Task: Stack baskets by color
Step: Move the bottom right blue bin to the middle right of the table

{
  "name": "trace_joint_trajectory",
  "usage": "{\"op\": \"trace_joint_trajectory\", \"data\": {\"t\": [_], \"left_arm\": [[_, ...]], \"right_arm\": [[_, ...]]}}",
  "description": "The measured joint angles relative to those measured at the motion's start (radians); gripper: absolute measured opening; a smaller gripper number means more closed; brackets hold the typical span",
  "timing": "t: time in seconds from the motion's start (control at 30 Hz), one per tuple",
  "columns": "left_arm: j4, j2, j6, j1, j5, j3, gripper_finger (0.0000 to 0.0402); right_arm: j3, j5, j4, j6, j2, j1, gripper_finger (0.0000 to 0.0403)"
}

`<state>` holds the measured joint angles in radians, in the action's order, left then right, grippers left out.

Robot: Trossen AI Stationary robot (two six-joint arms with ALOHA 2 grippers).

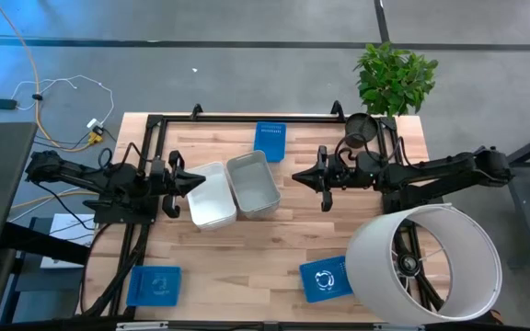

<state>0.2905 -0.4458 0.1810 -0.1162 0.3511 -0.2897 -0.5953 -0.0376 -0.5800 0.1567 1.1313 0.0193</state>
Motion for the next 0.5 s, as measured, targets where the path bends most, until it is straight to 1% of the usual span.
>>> {"op": "trace_joint_trajectory", "data": {"t": [0.5], "left_arm": [[-0.001,0.0,-0.001,0.0,0.0,0.0,0.0]], "right_arm": [[0.0,0.0,0.021,0.003,0.0,0.0,0.0]]}}
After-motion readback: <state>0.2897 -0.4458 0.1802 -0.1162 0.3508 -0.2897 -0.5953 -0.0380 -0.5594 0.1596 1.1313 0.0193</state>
